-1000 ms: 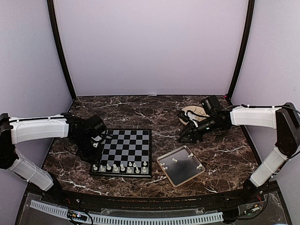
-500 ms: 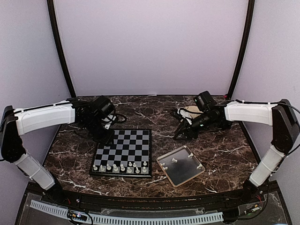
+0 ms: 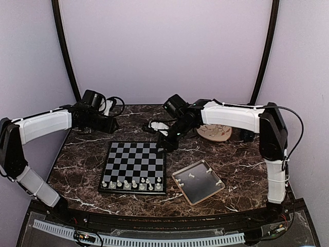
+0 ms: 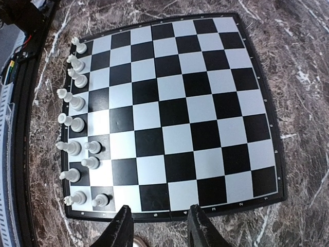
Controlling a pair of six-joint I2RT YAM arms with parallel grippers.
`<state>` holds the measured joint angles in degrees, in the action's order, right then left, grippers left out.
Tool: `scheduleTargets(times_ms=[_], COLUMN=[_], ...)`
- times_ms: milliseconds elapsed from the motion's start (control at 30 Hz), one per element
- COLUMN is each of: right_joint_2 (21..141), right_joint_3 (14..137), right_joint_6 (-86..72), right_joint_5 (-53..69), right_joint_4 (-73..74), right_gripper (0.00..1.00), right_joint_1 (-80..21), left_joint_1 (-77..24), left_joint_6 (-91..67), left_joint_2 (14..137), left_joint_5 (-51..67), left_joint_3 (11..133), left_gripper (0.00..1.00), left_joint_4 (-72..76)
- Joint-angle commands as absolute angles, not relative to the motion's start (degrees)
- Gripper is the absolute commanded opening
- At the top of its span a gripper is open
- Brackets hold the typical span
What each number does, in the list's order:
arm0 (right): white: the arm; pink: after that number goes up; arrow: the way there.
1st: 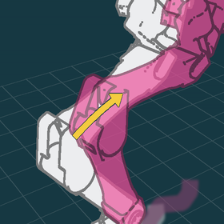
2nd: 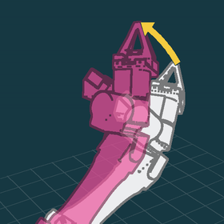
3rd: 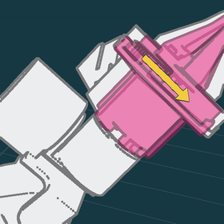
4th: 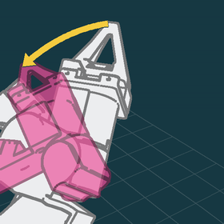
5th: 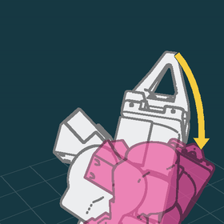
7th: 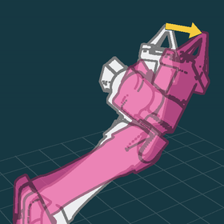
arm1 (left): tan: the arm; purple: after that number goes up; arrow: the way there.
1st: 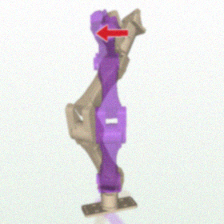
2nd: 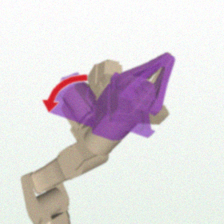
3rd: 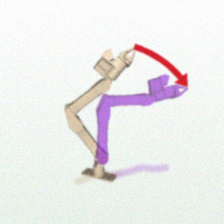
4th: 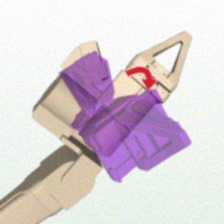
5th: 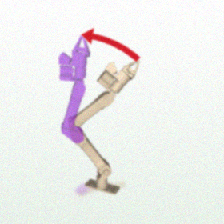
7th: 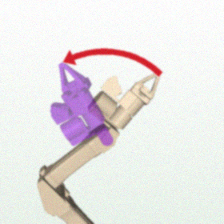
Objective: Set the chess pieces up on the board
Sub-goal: Adjust the pawn at g2.
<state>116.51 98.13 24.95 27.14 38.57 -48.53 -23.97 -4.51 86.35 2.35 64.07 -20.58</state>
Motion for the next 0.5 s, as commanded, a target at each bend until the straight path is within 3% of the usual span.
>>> scheduleTargets(times_ms=[0, 467], right_joint_2=[122.47, 130.14], right_joint_3=[105.4, 111.43], right_joint_6=[23.45, 24.38], right_joint_5=[22.27, 22.3], right_joint_4=[44.84, 50.32], right_gripper=[0.37, 0.43], right_joint_1=[-51.87, -58.44], left_joint_1=[-20.24, -16.82], left_joint_6=[-2.53, -3.6], left_joint_2=[81.76, 78.57], left_joint_5=[2.99, 4.34], left_joint_3=[59.61, 56.82], left_gripper=[0.36, 0.37], left_joint_4=[-11.2, -9.45])
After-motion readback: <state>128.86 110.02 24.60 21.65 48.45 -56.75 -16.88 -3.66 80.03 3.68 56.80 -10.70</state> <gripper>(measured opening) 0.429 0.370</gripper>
